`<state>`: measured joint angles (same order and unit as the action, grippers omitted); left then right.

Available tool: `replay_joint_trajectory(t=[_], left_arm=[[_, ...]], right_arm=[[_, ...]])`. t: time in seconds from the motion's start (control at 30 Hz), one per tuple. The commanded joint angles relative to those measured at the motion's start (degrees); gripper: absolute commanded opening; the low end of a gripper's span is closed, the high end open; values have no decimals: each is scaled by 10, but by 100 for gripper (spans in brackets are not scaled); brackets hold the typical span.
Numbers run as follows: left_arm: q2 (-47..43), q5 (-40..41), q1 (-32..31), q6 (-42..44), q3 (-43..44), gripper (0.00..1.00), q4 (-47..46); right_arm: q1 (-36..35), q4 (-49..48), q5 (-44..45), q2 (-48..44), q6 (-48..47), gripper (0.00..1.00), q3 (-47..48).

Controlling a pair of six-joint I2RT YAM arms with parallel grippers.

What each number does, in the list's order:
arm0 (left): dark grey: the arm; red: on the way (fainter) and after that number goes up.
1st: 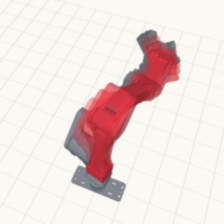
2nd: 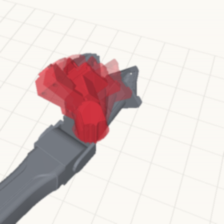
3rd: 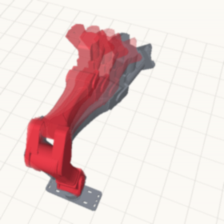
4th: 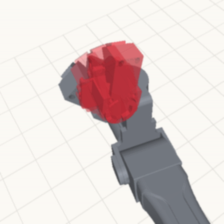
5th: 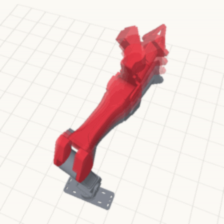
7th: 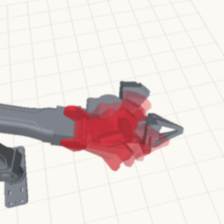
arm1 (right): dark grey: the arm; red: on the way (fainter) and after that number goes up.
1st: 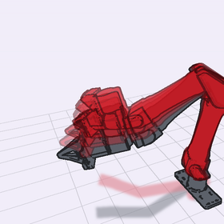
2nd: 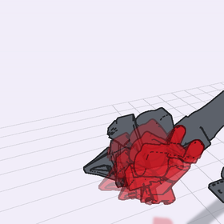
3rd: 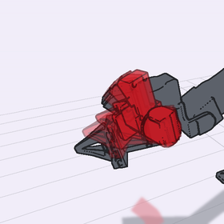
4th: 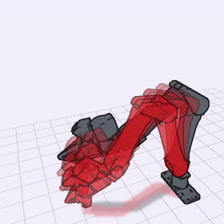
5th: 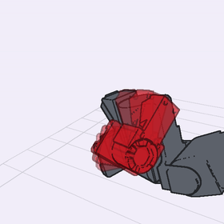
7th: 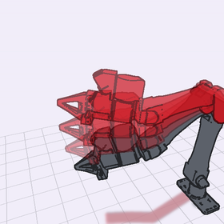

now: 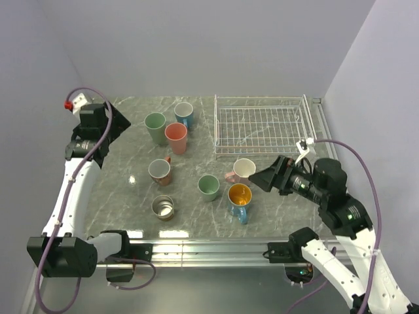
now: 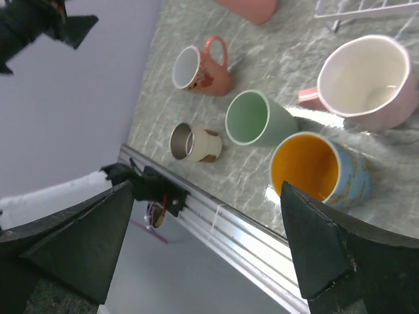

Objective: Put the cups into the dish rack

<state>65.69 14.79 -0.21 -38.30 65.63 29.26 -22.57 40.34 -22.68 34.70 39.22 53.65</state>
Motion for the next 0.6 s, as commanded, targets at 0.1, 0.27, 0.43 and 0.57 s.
replay_joint_trajectory(t=[0.1,0.27,0.43,0.57], left_arm=[[8,40,1,-50,135,99,141],[-47,-112,1,27,86,99,8],[11,-123,22,-15,96,99,-46],[200,-75,38,-12,277,98,69]], right_arm=[[-20,-16,-23,-30,-1,100,-24],[-21,18,31,-46,-21,98,13],[-22,96,132,-9,-47,94,85],[-22,80,117,-1,-73,94,86]])
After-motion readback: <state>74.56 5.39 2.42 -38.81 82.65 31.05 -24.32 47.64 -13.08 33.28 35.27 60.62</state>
